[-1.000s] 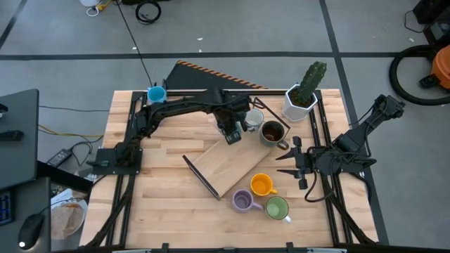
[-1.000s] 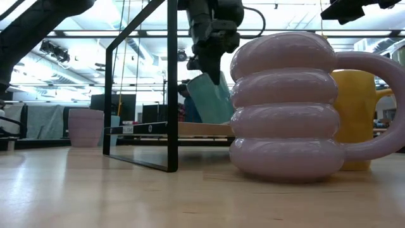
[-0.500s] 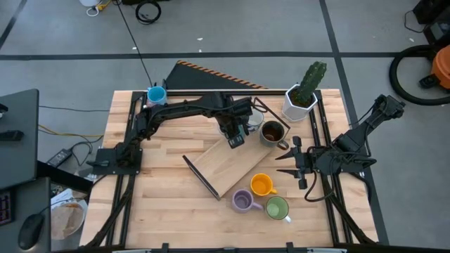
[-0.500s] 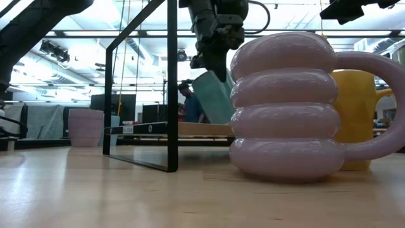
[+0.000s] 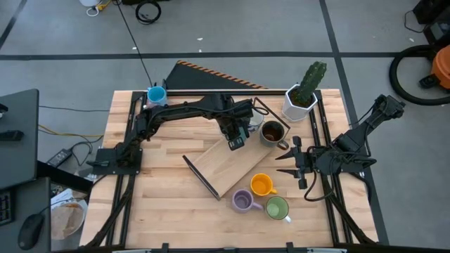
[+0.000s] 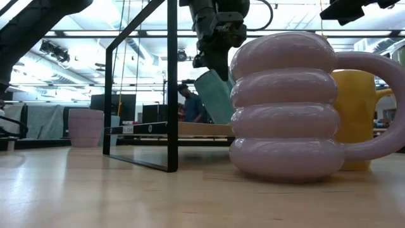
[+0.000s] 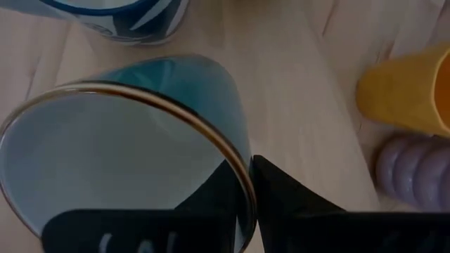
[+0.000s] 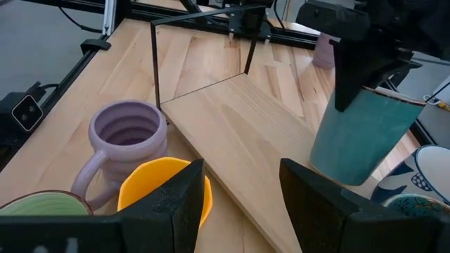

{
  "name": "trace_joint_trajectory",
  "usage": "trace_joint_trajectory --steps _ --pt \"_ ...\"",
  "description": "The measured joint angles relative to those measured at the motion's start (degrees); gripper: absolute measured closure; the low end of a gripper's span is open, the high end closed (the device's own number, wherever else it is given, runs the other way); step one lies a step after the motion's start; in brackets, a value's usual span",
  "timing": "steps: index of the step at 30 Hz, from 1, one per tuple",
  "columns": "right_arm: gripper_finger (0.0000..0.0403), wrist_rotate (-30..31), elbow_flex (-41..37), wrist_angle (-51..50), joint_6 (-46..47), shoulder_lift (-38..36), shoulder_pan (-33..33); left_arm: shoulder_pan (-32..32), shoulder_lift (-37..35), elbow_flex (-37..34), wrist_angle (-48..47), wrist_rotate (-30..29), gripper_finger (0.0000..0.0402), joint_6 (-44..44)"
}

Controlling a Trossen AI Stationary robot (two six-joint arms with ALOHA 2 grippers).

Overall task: Place coffee mugs
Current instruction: Put the blue mug on the shelf

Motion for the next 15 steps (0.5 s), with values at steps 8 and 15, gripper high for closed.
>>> trace_joint_trajectory --steps 8,15 --pt "0.0212 0.00 0.00 0.00 0.02 0.00 0.00 -0.34 1.07 0.13 -0.68 -0.50 0.0362 1.65" --pt "0.0212 0.00 0.00 0.02 0.17 -0.02 0.00 -0.50 1.22 0.13 0.15 -0.95 0.0360 2.71"
